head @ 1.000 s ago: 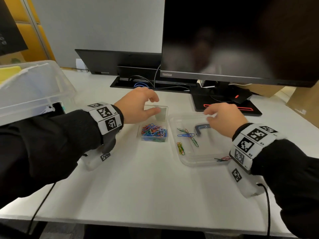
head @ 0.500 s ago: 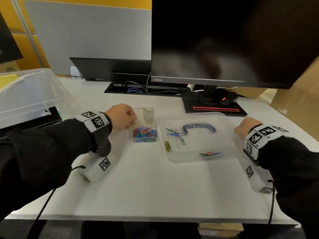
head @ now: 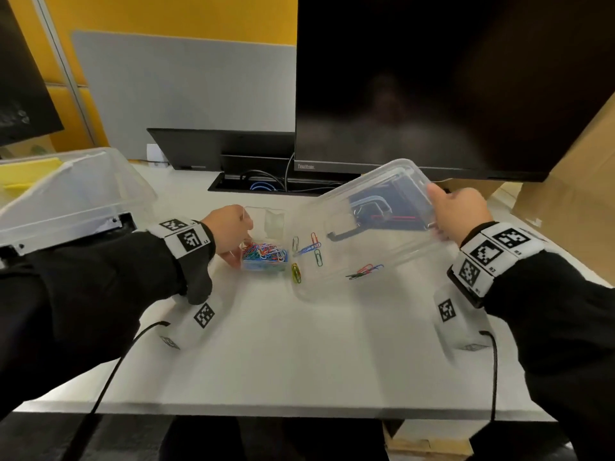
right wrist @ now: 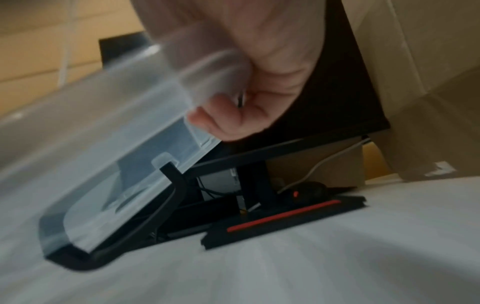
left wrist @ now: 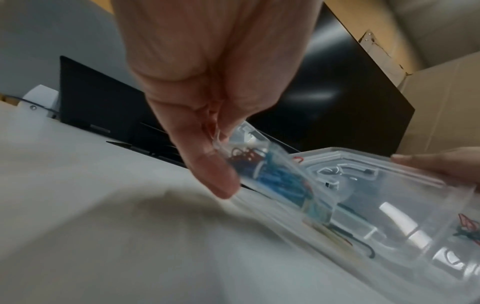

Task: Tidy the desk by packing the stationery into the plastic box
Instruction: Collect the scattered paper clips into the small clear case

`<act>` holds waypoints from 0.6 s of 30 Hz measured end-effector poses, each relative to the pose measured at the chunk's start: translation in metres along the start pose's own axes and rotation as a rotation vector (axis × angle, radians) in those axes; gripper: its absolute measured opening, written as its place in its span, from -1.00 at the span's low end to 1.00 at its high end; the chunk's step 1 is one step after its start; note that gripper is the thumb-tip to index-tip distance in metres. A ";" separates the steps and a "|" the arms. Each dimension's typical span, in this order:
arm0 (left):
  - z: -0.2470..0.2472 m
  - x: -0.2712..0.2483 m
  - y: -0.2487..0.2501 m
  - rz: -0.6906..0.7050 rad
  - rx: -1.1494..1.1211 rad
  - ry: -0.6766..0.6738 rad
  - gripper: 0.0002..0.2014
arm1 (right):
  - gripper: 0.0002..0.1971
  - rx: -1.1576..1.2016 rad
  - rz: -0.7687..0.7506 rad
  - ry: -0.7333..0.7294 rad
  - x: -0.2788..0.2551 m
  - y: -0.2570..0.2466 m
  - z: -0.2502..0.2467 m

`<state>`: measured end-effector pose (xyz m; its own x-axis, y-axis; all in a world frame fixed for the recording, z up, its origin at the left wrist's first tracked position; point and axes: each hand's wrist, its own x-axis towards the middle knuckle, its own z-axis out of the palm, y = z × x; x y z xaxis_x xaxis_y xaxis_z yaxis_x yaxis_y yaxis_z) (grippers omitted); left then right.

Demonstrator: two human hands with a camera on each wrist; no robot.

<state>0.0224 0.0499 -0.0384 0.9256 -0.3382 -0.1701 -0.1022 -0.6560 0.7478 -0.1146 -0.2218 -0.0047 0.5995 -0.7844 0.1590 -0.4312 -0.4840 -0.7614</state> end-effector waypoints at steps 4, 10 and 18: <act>0.003 -0.005 0.001 0.019 0.066 0.056 -0.72 | -0.31 0.096 -0.171 0.078 -0.006 -0.017 -0.011; 0.000 -0.009 0.006 0.025 0.070 0.085 -0.71 | -0.29 0.090 -0.464 0.178 -0.020 -0.042 -0.028; 0.001 -0.007 0.004 0.031 0.065 0.075 -0.87 | -0.53 0.135 -0.741 0.325 -0.034 -0.048 -0.025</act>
<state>0.0151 0.0490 -0.0346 0.9462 -0.3086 -0.0973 -0.1520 -0.6892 0.7084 -0.1315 -0.1820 0.0419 0.4630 -0.3626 0.8088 0.0972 -0.8862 -0.4529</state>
